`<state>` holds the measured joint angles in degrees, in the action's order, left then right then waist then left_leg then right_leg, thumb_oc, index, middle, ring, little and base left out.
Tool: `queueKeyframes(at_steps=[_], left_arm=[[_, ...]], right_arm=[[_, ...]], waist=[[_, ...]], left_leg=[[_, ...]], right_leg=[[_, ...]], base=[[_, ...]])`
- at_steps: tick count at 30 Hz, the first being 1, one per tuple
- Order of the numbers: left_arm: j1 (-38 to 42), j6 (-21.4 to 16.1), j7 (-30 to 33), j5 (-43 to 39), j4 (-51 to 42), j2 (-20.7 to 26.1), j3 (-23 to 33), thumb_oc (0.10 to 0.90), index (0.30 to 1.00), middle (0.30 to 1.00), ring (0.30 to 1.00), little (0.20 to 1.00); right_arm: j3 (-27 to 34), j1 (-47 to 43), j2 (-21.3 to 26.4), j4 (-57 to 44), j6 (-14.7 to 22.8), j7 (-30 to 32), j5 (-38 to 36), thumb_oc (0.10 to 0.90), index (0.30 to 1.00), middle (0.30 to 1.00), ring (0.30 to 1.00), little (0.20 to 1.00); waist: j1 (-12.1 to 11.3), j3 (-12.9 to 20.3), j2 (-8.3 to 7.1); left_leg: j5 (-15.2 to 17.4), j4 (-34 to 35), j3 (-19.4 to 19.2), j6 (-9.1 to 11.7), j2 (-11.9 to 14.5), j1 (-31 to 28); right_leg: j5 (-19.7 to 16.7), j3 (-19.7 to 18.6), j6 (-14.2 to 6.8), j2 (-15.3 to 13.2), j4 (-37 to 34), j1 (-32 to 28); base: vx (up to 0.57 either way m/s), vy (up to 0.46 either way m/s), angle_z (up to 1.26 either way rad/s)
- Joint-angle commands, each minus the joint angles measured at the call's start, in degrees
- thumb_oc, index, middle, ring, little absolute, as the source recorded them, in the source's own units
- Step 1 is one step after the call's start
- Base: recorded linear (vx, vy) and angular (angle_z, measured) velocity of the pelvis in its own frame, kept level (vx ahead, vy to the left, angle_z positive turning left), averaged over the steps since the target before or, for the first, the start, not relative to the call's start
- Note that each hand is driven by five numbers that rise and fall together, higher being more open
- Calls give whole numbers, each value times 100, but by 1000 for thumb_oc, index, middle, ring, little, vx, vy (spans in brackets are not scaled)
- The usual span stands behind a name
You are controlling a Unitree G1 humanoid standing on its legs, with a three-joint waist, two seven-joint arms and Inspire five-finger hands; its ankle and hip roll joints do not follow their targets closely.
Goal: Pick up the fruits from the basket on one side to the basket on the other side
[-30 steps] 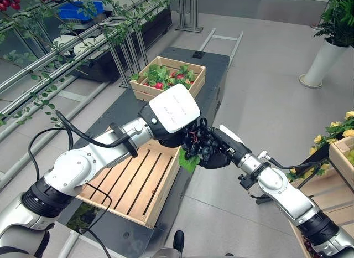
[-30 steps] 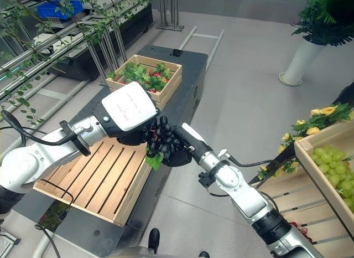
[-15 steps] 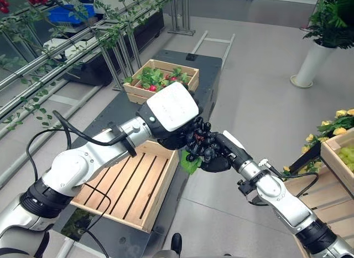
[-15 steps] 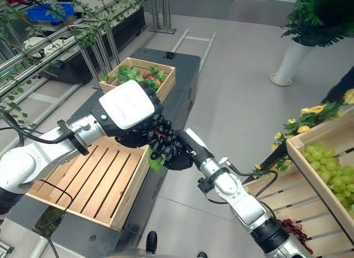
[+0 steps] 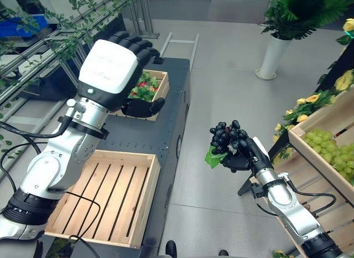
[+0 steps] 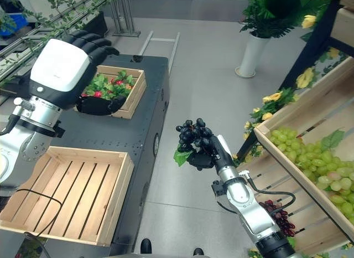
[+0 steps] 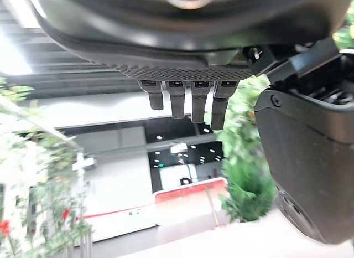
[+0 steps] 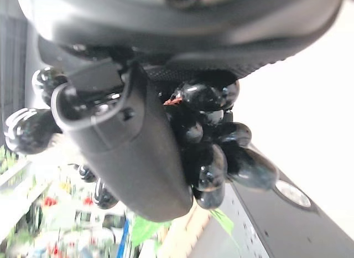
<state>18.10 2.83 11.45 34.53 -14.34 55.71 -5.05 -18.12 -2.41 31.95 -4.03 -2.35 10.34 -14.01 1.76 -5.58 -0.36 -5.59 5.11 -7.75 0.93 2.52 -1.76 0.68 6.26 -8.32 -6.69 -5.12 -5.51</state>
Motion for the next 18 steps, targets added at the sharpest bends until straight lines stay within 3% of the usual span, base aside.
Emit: queueKeyframes(at_steps=[1,2,4,7,13,16,17,18], left_arm=[[409,-134,972,-1100,555,-388,526,800,900,900,900,900],[243,-448,1129,-1767,556,-789,608,800,900,900,900,900],[72,-685,1299,-1555,579,-1197,618,800,900,900,900,900],[-78,-1068,1456,-2133,585,-1518,555,800,900,900,900,900],[-473,-1716,1121,-3643,467,-2261,467,800,900,900,900,900],[-462,-2064,1030,-4253,410,-2542,198,800,900,900,900,900],[-144,-2350,1126,-4553,543,-2632,-72,800,900,900,900,900],[-71,-2394,1107,-4630,583,-2643,-112,800,900,900,900,900]], right_arm=[[494,-410,-88,-437,773,434,-69,400,300,300,300,300],[524,-364,-178,-427,792,432,-48,400,300,300,300,300],[518,-331,-299,-386,819,437,-160,400,300,300,300,300],[516,-240,-435,-302,906,485,-183,400,300,300,300,300],[572,26,-708,-1,1100,439,70,400,300,300,300,300],[581,-119,-648,201,1369,509,49,400,300,300,300,300],[556,-491,-559,433,1671,576,-84,400,300,300,300,300],[557,-563,-550,474,1697,592,-114,400,300,300,300,300]], waist=[[6,621,31],[29,604,27],[71,587,31],[128,555,25],[241,425,2],[231,61,-30],[266,-361,-73],[271,-411,-72]], left_leg=[[676,-11,83,67,-18,-317],[679,-11,69,57,-14,-313],[691,-11,38,57,-12,-317],[695,-11,-26,54,1,-309],[686,-11,-258,43,13,-333],[783,-669,-343,69,23,138],[874,-1183,-339,75,38,606],[903,-1273,-329,74,46,693]], right_leg=[[-289,186,103,155,12,232],[-296,151,111,166,12,251],[-302,90,112,182,12,278],[-317,15,125,206,12,317],[-293,-32,169,321,57,405],[-47,-64,298,463,651,781],[45,-50,393,526,1051,1161],[70,-44,406,531,1124,1233]], base=[[-9,6,-25],[-5,3,-17],[-8,7,-23],[-7,-2,-23],[-15,-23,-17],[-270,-72,-28],[-445,-70,-40],[-557,-68,-40]])
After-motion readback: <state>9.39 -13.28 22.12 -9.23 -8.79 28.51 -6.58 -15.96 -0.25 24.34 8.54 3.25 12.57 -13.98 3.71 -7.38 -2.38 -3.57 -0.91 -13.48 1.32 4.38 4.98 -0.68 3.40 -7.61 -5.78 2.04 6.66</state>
